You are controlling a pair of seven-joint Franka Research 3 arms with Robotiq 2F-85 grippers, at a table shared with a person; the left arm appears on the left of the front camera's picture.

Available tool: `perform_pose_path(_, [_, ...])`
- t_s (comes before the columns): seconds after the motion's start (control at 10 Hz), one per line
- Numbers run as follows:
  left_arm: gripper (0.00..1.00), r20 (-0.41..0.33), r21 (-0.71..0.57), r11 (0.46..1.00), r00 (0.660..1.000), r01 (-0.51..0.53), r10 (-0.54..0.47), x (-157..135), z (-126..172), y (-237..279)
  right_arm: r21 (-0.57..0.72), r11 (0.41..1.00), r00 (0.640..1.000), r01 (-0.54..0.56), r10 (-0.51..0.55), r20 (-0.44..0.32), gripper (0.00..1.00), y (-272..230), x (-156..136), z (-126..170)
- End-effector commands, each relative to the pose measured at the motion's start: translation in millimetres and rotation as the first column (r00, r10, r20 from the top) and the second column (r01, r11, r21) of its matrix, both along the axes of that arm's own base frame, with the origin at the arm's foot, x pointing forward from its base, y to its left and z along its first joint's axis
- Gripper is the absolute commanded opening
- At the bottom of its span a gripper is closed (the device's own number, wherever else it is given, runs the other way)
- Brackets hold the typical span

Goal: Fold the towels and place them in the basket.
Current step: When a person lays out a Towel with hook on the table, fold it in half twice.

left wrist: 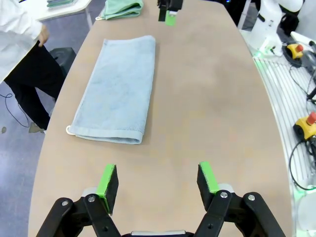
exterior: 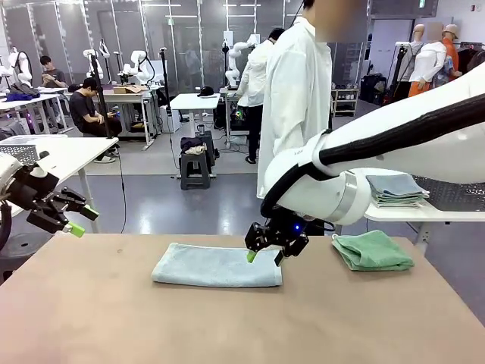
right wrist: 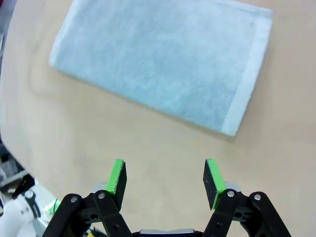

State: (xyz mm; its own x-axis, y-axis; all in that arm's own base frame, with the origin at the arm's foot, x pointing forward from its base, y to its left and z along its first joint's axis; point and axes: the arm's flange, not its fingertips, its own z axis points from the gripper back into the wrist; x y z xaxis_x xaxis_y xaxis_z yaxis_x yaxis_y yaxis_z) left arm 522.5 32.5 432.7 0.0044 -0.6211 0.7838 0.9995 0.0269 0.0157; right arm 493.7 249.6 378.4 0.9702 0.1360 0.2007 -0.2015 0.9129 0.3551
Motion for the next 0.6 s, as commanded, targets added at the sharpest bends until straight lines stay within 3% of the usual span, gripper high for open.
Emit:
perform_pose_path(0.0, [0.81,0.004,0.001,1.0,1.0,-0.002,0.002,-3,2,-1,-0.049,0.991,0.992,0.123,-0.122,0.01,0.79,-1,22,-4])
perform_pose_path(0.2, [0.81,0.004,0.001,1.0,1.0,-0.002,0.002,-3,2,-1,-0.075,0.978,0.981,0.194,-0.195,-0.01,0.79,-13,41,-9])
perform_pose_path(0.5, [0.81,0.004,0.001,1.0,1.0,-0.002,0.002,-3,2,-1,-0.104,0.972,0.978,0.21,-0.21,0.009,0.79,-25,65,-15])
